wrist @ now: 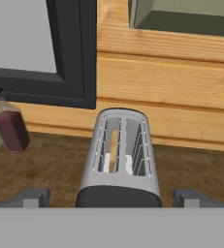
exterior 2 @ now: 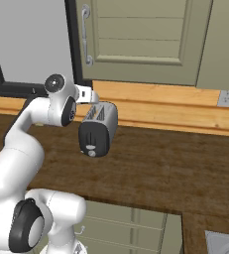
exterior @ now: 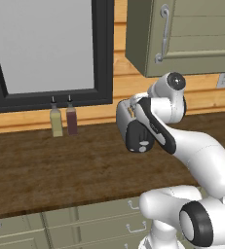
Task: Start the toaster. Once the lever pops up, take the bread to the plate on the dining counter.
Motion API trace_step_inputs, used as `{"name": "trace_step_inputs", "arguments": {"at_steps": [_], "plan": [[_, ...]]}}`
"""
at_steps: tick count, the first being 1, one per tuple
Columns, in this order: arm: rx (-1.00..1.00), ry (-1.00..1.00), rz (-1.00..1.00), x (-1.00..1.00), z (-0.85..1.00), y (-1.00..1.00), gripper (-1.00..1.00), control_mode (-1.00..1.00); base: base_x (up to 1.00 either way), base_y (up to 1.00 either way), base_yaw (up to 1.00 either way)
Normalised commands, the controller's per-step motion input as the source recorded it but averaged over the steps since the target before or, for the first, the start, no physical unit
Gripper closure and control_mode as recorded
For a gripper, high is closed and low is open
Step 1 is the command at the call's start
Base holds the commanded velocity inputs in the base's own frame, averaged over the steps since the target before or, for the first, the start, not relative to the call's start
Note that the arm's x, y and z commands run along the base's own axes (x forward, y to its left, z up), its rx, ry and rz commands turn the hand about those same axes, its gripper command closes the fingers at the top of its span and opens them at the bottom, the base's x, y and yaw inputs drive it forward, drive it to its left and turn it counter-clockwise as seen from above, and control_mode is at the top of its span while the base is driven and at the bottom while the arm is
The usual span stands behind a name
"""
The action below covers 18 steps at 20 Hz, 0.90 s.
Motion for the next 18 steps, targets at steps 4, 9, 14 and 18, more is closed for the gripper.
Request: {"name": "trace_step_inputs", "arguments": {"at_steps": [4,9,14,18], "plan": [[0.00,0.00,0.00,0.00,0.00,0.00,-1.00,-1.00,0.00,0.00,0.00],[0.00,0.00,0.00,0.00,0.00,0.00,-1.00,-1.00,0.00,0.00,0.00],[0.00,0.00,0.00,0.00,0.00,0.00,-1.00,-1.00,0.00,0.00,0.00],[0.00,0.00,0.00,0.00,0.00,0.00,-1.00,-1.00,0.00,0.00,0.00]]}}
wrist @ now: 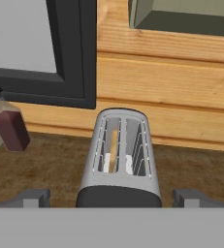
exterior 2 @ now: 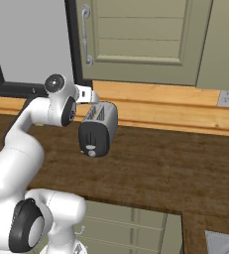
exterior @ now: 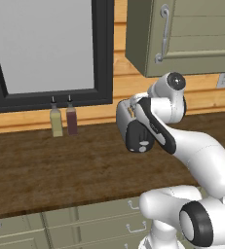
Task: Start the toaster. Once the lever pops up, take the bread to the plate on the dining counter.
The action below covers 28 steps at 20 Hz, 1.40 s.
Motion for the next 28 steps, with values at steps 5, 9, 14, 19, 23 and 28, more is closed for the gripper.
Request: {"name": "trace_step_inputs", "arguments": {"at_steps": [5,9,14,19,23,28], "plan": [[0.00,0.00,0.00,0.00,0.00,0.00,-1.00,-1.00,0.00,0.00,0.00],[0.00,0.00,0.00,0.00,0.00,0.00,-1.00,-1.00,0.00,0.00,0.00],[0.00,0.00,0.00,0.00,0.00,0.00,-1.00,-1.00,0.00,0.00,0.00],[0.00,0.00,0.00,0.00,0.00,0.00,-1.00,-1.00,0.00,0.00,0.00],[0.00,0.00,0.00,0.00,0.00,0.00,-1.00,-1.00,0.00,0.00,0.00],[0.00,0.00,0.00,0.00,0.00,0.00,-1.00,-1.00,0.00,0.00,0.00]]}}
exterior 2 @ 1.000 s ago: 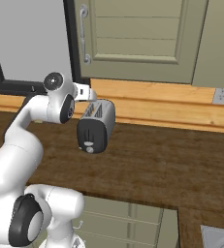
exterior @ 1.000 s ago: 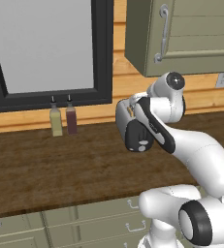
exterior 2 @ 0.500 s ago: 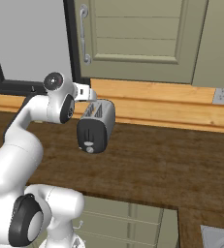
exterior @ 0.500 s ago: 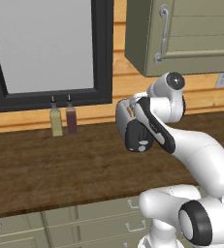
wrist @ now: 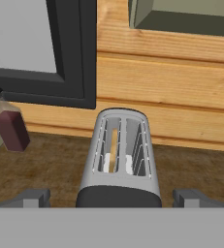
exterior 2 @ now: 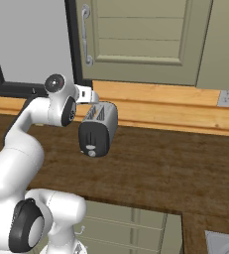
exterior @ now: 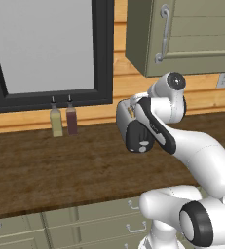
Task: Start the toaster. Once the lever pops up, take the bread to the plate on the dining counter.
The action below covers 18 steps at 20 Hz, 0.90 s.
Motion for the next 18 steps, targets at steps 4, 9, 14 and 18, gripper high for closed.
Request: {"name": "trace_step_inputs", "arguments": {"at_steps": [4,9,14,18], "plan": [[0.00,0.00,0.00,0.00,0.00,0.00,-1.00,-1.00,0.00,0.00,0.00],[0.00,0.00,0.00,0.00,0.00,0.00,-1.00,-1.00,0.00,0.00,0.00],[0.00,0.00,0.00,0.00,0.00,0.00,-1.00,-1.00,0.00,0.00,0.00],[0.00,0.00,0.00,0.00,0.00,0.00,-1.00,-1.00,0.00,0.00,0.00]]}}
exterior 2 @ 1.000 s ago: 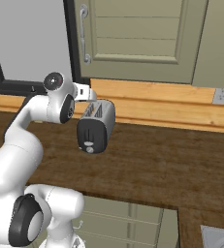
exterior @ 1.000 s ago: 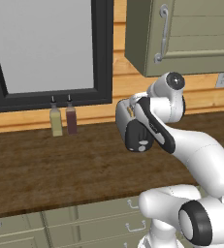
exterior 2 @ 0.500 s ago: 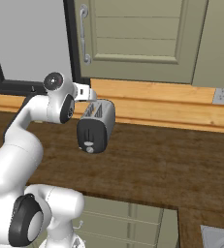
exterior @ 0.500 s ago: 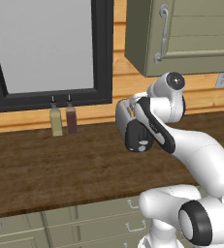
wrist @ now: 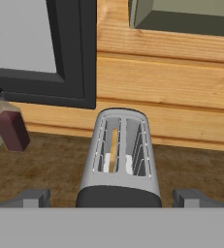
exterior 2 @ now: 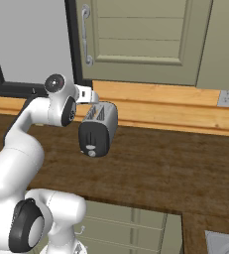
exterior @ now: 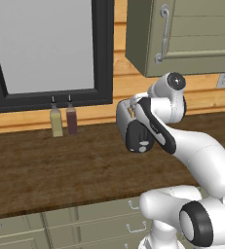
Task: Start the toaster. Once the lever pops up, take the bread to the plate on the dining counter.
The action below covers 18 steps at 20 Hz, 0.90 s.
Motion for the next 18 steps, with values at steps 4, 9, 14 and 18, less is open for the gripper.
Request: {"name": "trace_step_inputs", "arguments": {"at_steps": [4,9,14,18], "plan": [[0.00,0.00,0.00,0.00,0.00,0.00,-1.00,-1.00,0.00,0.00,0.00],[0.00,0.00,0.00,0.00,0.00,0.00,-1.00,-1.00,0.00,0.00,0.00],[0.00,0.00,0.00,0.00,0.00,0.00,-1.00,-1.00,0.00,0.00,0.00],[0.00,0.00,0.00,0.00,0.00,0.00,-1.00,-1.00,0.00,0.00,0.00]]}}
